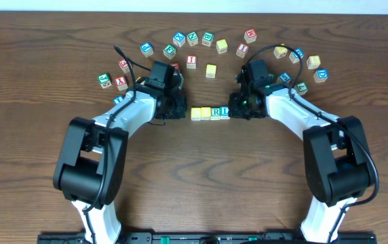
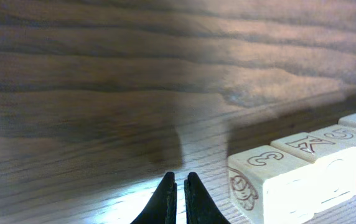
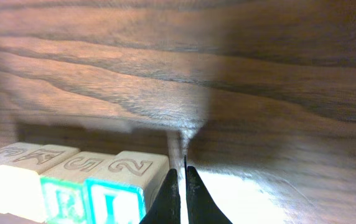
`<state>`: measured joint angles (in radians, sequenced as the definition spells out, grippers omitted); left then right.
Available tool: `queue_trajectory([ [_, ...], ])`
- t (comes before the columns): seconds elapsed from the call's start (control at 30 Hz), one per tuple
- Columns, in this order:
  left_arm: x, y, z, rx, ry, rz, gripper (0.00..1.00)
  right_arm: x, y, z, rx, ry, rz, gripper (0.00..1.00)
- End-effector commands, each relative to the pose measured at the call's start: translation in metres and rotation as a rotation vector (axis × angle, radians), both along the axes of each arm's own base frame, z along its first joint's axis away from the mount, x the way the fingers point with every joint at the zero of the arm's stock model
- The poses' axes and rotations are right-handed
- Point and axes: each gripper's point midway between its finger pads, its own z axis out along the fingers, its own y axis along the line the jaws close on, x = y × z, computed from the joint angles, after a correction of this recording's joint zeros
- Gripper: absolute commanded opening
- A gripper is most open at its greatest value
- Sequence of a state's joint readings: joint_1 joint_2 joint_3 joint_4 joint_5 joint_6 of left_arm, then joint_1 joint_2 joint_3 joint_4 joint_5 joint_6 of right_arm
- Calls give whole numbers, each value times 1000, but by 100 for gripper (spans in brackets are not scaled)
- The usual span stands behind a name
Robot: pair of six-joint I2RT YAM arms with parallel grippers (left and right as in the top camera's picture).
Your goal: Spell out CORL
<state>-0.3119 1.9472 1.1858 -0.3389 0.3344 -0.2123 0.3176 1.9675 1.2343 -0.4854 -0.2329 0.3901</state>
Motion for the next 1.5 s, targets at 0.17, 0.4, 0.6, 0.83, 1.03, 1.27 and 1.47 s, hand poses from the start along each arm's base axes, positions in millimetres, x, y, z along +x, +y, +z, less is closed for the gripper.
queue_trajectory([
  [0.17,23,59,127,7,-296,154,7,10,-33,96,24,-190,-52,3],
  [0.4,5,110,239,-17,-559,284,29,-9,-73,170,38,-303,-133,8],
  [0.6,-21,128,300,-42,-723,327,98,-51,-104,232,35,-411,-186,15],
  [0.83,-29,128,313,-50,-761,328,98,-116,-119,281,6,-537,-159,50],
  [1.03,-26,128,308,-47,-746,327,98,-180,-123,302,15,-601,-158,99],
  [1.27,-26,128,307,-46,-742,327,98,-234,-131,284,-25,-527,-171,99],
  [1.47,-26,128,307,-46,-742,327,98,-270,-134,254,-52,-345,-165,99],
])
